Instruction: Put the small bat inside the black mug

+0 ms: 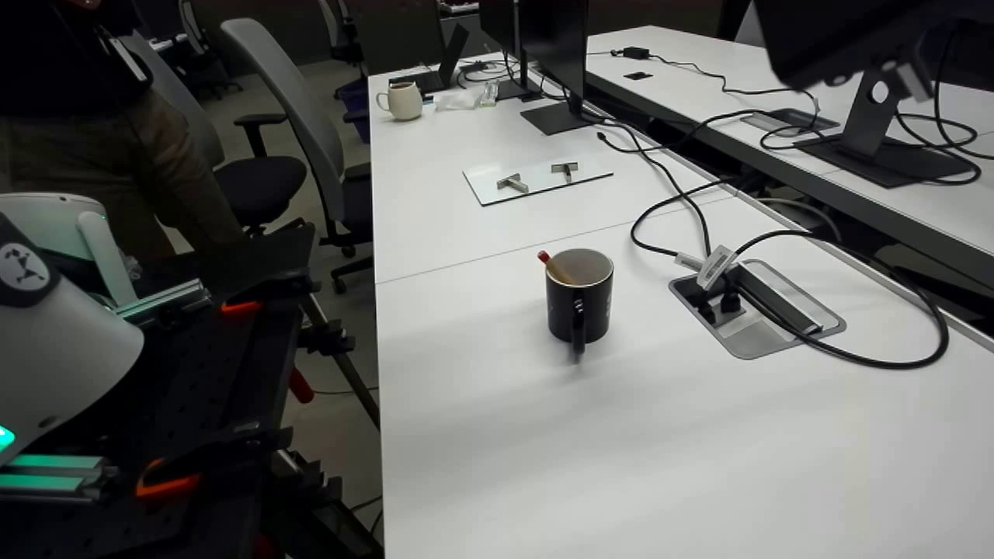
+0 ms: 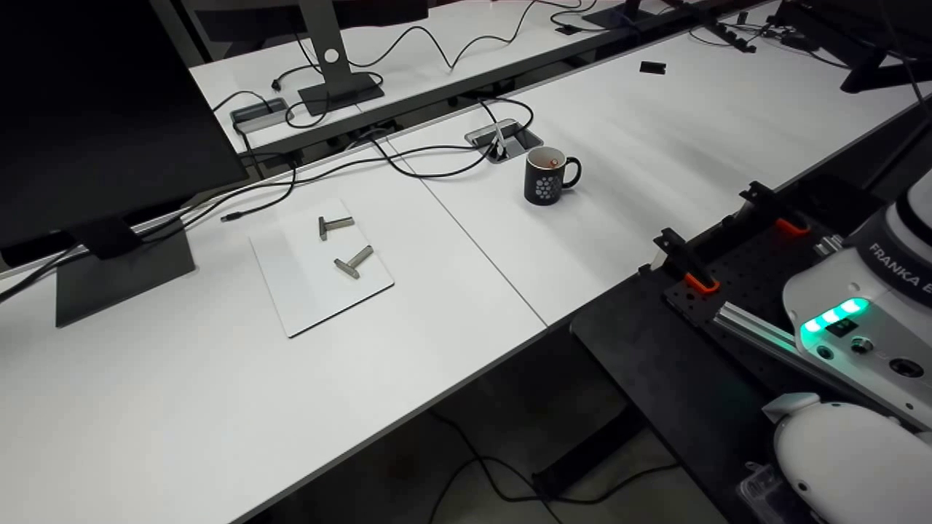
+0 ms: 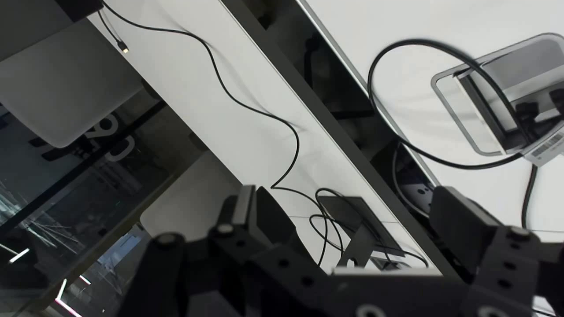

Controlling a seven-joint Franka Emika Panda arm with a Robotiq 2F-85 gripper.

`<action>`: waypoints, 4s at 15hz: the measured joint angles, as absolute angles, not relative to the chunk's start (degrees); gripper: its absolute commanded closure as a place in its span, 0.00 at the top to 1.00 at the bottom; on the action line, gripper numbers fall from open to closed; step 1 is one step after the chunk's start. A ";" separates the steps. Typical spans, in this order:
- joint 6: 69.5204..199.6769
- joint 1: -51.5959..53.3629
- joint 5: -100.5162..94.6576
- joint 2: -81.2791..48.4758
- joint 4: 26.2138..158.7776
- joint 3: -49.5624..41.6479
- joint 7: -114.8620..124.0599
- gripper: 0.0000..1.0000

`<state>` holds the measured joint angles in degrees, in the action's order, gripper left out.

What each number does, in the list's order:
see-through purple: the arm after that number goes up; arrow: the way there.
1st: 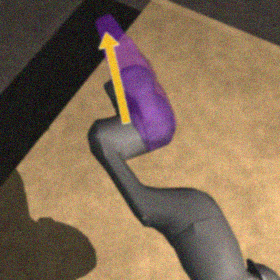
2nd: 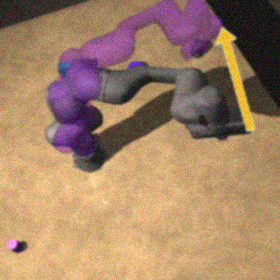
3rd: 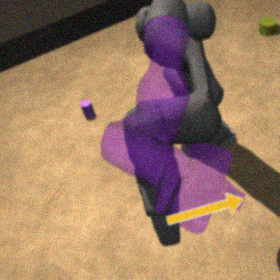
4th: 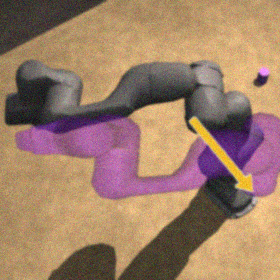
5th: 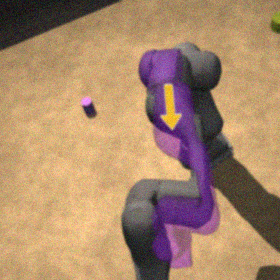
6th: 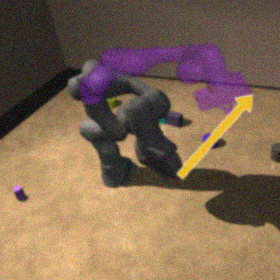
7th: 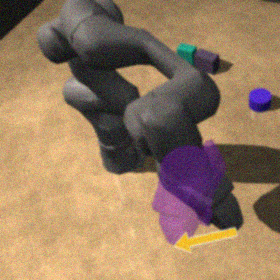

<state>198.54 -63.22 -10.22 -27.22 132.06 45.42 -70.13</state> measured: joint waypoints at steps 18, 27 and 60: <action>197.98 -34.51 -2.39 -10.25 136.30 22.09 -69.99 1.00; 198.00 -26.51 1.82 -5.28 134.17 13.41 -85.84 1.00; 197.75 -52.79 -63.50 -21.04 141.20 32.65 -77.61 1.00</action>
<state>197.75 -52.79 -63.50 -21.04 141.20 32.65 -77.61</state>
